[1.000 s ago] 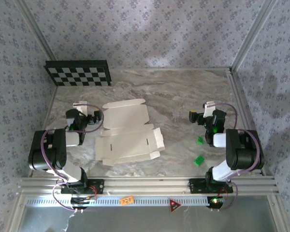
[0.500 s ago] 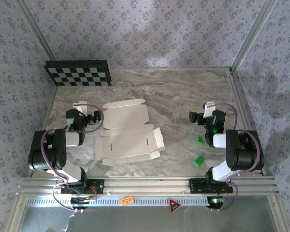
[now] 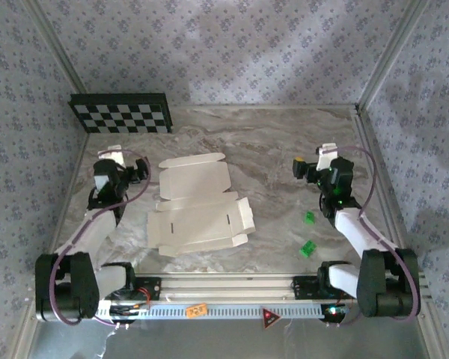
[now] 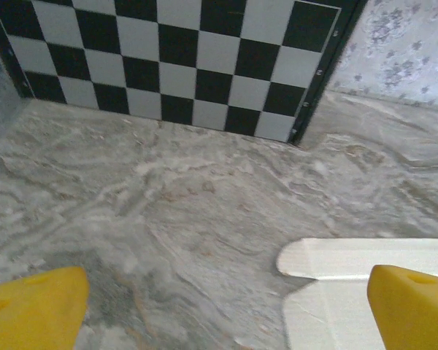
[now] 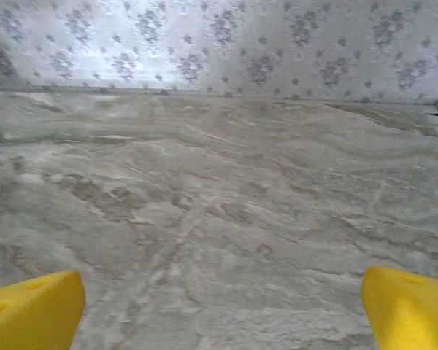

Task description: Fold the paper box

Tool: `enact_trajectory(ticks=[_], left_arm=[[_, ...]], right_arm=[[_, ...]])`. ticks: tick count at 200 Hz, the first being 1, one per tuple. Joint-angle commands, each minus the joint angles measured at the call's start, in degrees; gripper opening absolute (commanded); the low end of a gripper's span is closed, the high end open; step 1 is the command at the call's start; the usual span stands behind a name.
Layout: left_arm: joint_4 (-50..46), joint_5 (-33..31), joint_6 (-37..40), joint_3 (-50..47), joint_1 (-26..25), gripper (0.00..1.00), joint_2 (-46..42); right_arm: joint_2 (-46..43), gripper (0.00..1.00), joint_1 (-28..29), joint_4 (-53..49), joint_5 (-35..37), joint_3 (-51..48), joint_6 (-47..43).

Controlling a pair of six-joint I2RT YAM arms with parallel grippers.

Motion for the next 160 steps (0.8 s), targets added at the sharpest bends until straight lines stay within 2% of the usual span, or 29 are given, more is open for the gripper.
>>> enact_trajectory(ticks=[1,41,71,123,160], left_arm=[[-15.20,4.66,-7.39,4.31,-2.57,0.95,-2.28],[-29.98,8.99,-7.68,11.13,-13.32,0.92,0.14],[-35.94,11.13,-8.23,14.43,-19.44,0.92,3.64],[-36.63,12.38,-12.02,13.18,-24.34,0.90,5.78],[-34.96,13.94,-13.61,11.25,-24.89,0.88,8.17]], right_arm=[[-1.36,0.99,3.66,-13.61,-1.05,4.46,4.86],[0.92,0.94,14.01,-24.63,-1.24,10.78,11.77],[4.29,0.89,21.39,-31.10,-1.95,15.12,18.63],[9.15,0.81,32.57,-36.30,-5.64,17.92,28.90],[13.76,0.79,39.24,-35.32,-8.97,16.91,33.18]])
